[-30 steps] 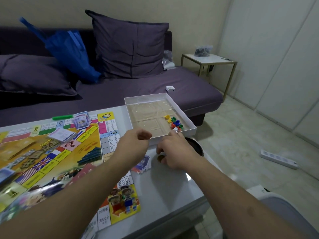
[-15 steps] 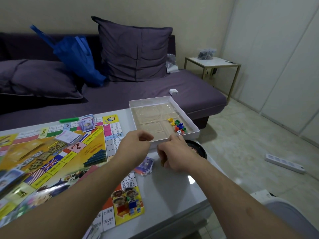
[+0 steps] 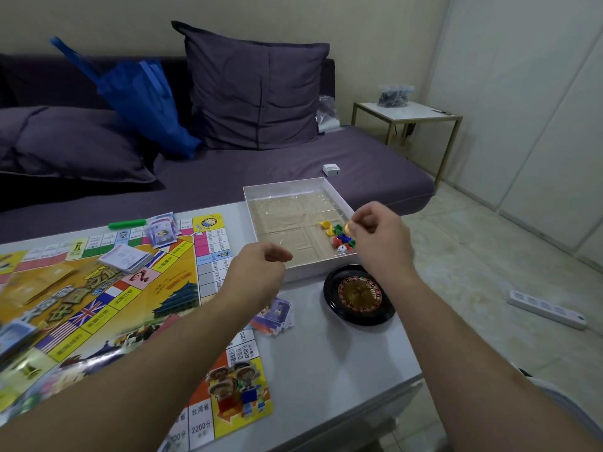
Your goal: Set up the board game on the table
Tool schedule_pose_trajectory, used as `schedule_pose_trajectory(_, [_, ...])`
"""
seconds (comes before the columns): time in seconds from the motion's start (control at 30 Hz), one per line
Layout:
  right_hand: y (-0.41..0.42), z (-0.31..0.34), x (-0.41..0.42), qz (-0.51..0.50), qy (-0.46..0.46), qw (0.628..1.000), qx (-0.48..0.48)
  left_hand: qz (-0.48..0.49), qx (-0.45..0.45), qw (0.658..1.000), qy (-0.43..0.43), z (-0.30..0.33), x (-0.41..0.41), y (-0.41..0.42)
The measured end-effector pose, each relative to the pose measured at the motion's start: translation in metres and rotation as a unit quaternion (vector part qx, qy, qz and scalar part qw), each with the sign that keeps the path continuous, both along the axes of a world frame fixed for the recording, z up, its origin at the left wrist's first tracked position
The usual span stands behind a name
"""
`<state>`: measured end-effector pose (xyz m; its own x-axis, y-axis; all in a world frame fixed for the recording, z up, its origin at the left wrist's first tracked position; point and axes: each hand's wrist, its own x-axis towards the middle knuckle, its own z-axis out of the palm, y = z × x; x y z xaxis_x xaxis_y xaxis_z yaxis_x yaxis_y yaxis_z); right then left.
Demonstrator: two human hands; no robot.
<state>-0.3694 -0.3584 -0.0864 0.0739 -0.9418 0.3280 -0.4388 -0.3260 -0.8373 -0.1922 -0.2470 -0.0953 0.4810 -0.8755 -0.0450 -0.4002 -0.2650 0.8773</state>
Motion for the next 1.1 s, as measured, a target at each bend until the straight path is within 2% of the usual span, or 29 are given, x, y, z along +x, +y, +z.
schedule_pose_trajectory(0.13, [-0.014,-0.010,-0.002,-0.024,0.021,0.999,0.014,0.004,0.004,1.000,-0.001,-0.003,-0.001,-0.006])
schedule_pose_trajectory(0.33, [-0.016,-0.016,-0.016,-0.052,0.005,0.998,0.034,0.008,0.006,1.000,0.003,0.001,-0.003,-0.007])
schedule_pose_trajectory(0.63, [0.004,-0.015,-0.032,-0.042,0.011,0.998,0.039,-0.005,0.008,1.000,0.005,0.013,-0.016,0.006])
schedule_pose_trajectory(0.73, [0.013,-0.014,-0.038,-0.025,0.063,0.996,0.049,-0.013,0.012,1.000,0.007,0.016,-0.021,0.009])
schedule_pose_trajectory(0.83, [0.016,-0.015,-0.040,0.022,0.165,0.982,0.086,-0.030,0.029,0.999,0.012,0.016,-0.026,0.011])
schedule_pose_trajectory(0.9, [0.023,-0.013,-0.039,0.061,0.282,0.950,0.117,-0.040,0.042,0.998,0.013,0.015,-0.030,0.012])
schedule_pose_trajectory(0.97, [0.032,-0.011,-0.038,0.099,0.359,0.917,0.143,-0.049,0.048,0.998,0.011,0.013,-0.032,0.010])
schedule_pose_trajectory(1.1, [0.038,-0.020,-0.036,0.143,0.386,0.893,0.182,-0.059,0.046,0.997,0.008,0.010,-0.036,0.008])
